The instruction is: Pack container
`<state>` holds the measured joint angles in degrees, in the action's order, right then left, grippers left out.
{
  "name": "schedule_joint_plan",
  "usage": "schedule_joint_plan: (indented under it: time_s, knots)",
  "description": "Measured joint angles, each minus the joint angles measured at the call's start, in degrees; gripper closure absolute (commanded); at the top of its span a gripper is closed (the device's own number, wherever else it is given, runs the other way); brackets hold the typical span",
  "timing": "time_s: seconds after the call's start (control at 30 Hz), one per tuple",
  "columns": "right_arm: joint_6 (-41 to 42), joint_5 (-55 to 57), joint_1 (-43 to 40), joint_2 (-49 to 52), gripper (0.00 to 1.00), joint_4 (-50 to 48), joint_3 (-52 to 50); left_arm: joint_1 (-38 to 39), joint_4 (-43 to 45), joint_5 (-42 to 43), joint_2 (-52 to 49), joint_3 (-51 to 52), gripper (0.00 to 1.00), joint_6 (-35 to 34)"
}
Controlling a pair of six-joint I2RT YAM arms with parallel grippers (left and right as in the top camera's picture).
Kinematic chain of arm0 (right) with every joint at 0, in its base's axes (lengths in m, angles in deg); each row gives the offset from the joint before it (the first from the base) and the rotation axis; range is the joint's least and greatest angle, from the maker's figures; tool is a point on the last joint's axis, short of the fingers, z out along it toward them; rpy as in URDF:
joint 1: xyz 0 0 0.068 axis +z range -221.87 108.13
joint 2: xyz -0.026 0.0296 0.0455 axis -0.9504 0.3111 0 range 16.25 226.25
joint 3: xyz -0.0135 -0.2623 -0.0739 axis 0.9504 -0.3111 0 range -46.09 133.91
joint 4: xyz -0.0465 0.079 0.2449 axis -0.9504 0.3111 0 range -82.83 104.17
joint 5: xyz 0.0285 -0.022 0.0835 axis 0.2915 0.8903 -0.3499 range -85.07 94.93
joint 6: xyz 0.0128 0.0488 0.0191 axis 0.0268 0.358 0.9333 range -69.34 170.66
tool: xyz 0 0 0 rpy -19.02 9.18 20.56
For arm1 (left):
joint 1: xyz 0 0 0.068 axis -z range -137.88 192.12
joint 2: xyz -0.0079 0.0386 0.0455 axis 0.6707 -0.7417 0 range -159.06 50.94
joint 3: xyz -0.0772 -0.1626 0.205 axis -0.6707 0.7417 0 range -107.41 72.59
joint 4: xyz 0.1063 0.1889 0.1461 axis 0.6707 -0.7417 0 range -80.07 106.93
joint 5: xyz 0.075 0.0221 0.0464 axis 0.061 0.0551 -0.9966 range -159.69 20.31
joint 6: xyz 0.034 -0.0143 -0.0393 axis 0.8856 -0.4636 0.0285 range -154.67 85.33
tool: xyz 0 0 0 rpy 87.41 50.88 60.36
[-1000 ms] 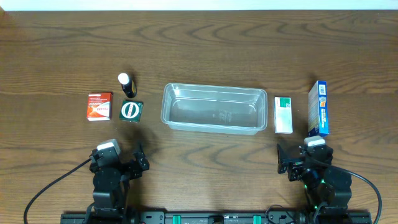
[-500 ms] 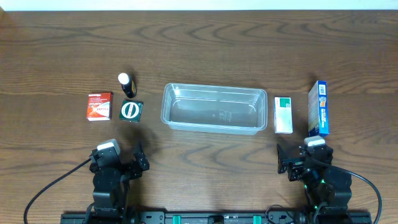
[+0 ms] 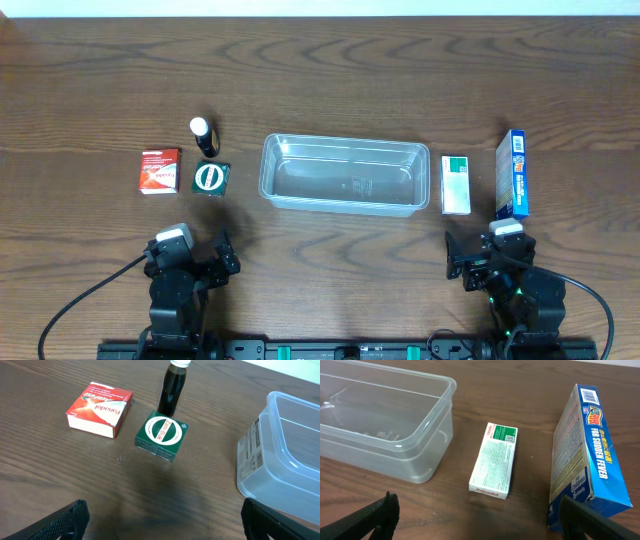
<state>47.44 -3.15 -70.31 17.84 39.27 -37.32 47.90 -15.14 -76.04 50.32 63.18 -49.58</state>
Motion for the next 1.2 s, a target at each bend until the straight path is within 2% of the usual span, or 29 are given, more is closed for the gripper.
schedule_joint_plan:
  time_s: [0.67,0.93,1.07,1.2]
  knots:
    - [0.3,-0.3,0.0,0.0,0.01,-0.3,0.0,0.0,0.0,0.0,0.0,0.0,0.02,0.0]
    - [12.9,-4.8,0.0,0.0,0.01,-11.7,0.3,0.0,0.0,0.0,0.0,0.0,0.02,0.0]
    - [17.7,-6.1,0.0,1.7,0.01,-11.7,5.8,0.0,0.0,0.0,0.0,0.0,0.02,0.0]
    - [18.7,-4.7,0.0,10.8,0.01,-5.6,18.4,0.0,0.0,0.0,0.0,0.0,0.02,0.0]
